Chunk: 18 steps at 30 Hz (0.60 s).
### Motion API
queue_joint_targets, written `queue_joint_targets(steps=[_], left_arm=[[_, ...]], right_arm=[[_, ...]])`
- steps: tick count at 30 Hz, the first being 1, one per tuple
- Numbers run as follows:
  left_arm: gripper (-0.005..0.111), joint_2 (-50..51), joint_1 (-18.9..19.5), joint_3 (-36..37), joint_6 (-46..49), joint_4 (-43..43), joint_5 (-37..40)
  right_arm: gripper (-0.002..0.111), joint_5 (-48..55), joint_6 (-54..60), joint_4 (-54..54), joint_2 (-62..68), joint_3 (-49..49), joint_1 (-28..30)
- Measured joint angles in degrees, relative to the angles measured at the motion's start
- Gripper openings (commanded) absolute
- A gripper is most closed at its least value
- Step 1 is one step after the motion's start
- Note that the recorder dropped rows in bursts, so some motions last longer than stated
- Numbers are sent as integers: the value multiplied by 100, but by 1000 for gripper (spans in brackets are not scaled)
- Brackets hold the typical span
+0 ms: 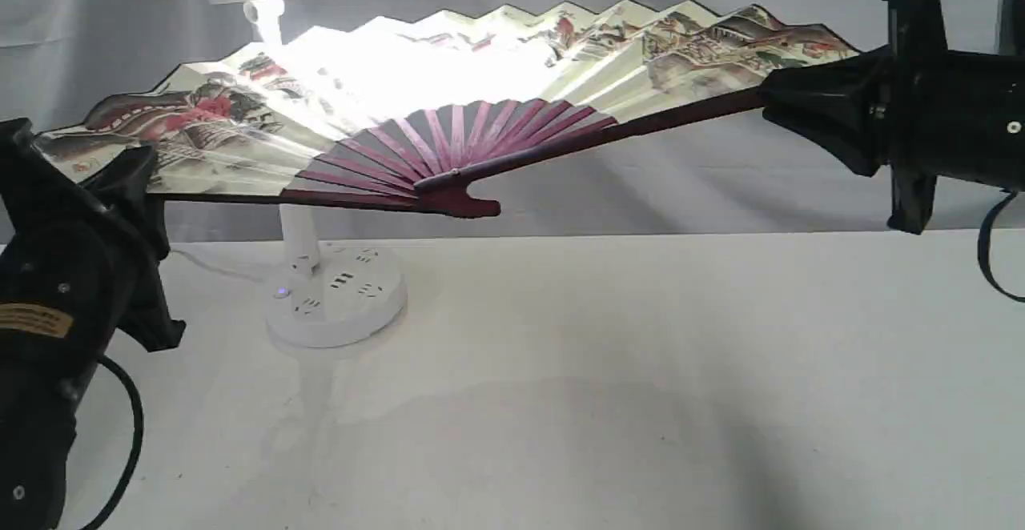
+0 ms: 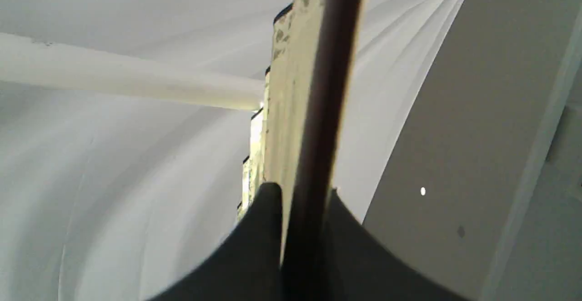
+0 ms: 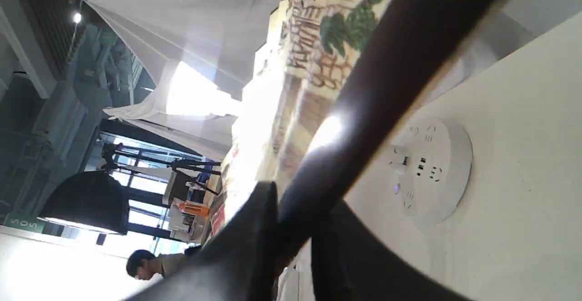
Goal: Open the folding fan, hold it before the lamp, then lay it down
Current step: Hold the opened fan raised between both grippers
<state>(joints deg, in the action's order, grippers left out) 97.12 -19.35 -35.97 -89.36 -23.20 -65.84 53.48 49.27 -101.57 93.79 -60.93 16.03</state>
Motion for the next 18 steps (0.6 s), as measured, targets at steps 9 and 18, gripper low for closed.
queue_joint_targets(steps=[9, 18], left_arm=[[0, 0, 0, 0, -49, 0, 0], [0, -26, 12, 0, -238, 0, 0]], right_arm=[[0, 39, -12, 0, 0, 0, 0], [0, 107, -12, 0, -66, 0, 0]])
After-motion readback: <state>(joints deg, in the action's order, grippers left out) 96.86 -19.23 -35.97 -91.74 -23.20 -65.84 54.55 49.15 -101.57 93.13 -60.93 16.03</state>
